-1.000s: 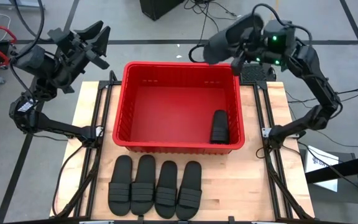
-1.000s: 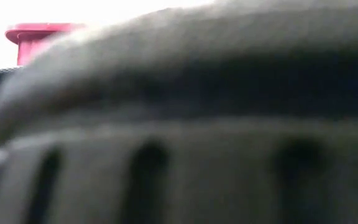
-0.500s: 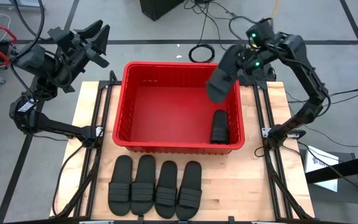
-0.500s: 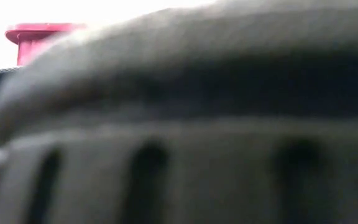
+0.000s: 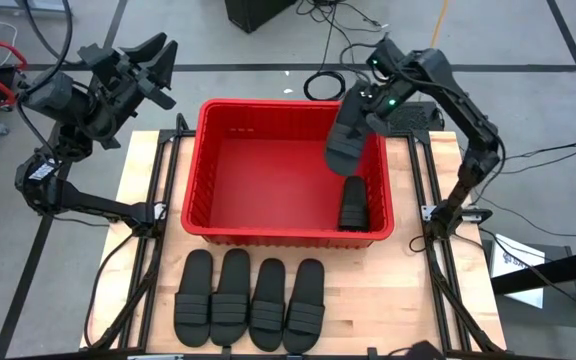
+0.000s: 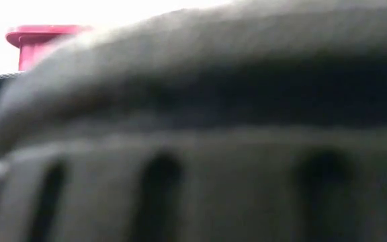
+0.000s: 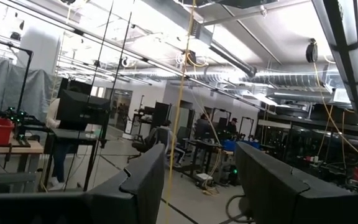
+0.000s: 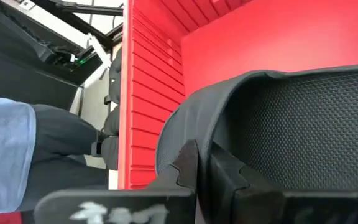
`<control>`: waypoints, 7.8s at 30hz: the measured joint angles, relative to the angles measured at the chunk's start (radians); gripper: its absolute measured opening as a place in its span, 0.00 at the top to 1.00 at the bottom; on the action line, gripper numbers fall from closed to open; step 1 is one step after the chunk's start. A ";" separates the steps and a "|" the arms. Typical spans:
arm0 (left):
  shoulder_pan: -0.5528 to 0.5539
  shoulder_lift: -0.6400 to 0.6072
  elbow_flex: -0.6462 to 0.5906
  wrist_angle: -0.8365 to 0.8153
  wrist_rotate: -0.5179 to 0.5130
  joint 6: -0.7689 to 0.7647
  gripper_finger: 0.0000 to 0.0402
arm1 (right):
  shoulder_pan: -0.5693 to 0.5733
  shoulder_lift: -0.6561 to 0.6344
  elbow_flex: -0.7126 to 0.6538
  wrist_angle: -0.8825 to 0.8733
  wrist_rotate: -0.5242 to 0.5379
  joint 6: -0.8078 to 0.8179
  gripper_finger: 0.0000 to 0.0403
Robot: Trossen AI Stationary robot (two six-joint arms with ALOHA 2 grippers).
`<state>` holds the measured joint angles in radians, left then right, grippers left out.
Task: Pick and place slides into bin
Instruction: Put the black slide into the red bin
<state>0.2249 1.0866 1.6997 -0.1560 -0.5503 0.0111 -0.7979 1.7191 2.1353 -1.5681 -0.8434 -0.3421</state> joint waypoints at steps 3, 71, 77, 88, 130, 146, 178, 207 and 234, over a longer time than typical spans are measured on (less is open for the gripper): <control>0.000 0.000 0.000 -0.006 0.000 -0.013 0.50 | 0.000 0.023 0.000 -0.003 0.001 -0.005 0.99; 0.000 0.000 0.000 -0.035 -0.001 0.012 0.50 | -0.014 0.088 -0.592 0.200 0.271 -0.208 0.99; 0.000 0.000 0.000 -0.035 -0.002 0.012 0.50 | -0.014 0.100 -0.592 0.199 0.270 -0.204 0.99; 0.000 0.000 0.000 -0.035 -0.002 0.034 0.50 | -0.012 0.100 -0.633 0.221 0.263 -0.197 0.98; 0.000 0.000 0.000 -0.087 -0.002 0.081 0.50 | -0.043 0.099 -0.607 0.258 0.399 -0.041 0.56; 0.000 0.000 0.000 -0.096 -0.001 0.055 0.50 | -0.045 0.087 -0.322 0.459 0.063 0.337 0.57; 0.000 -0.071 0.000 -0.110 0.049 0.045 0.50 | 0.426 -0.135 -0.327 1.842 0.241 0.988 0.57; -0.001 -0.092 0.000 -0.186 0.294 -0.019 0.50 | 0.776 -0.168 -0.327 1.316 0.423 0.684 0.57; -0.001 -0.078 0.000 -0.183 0.288 0.017 0.50 | 1.054 -0.168 -0.456 0.871 0.659 0.905 0.57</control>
<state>0.2241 1.0084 1.6993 -0.3390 -0.2626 0.0282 0.2565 1.5513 1.6794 -0.6968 -0.1848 0.5630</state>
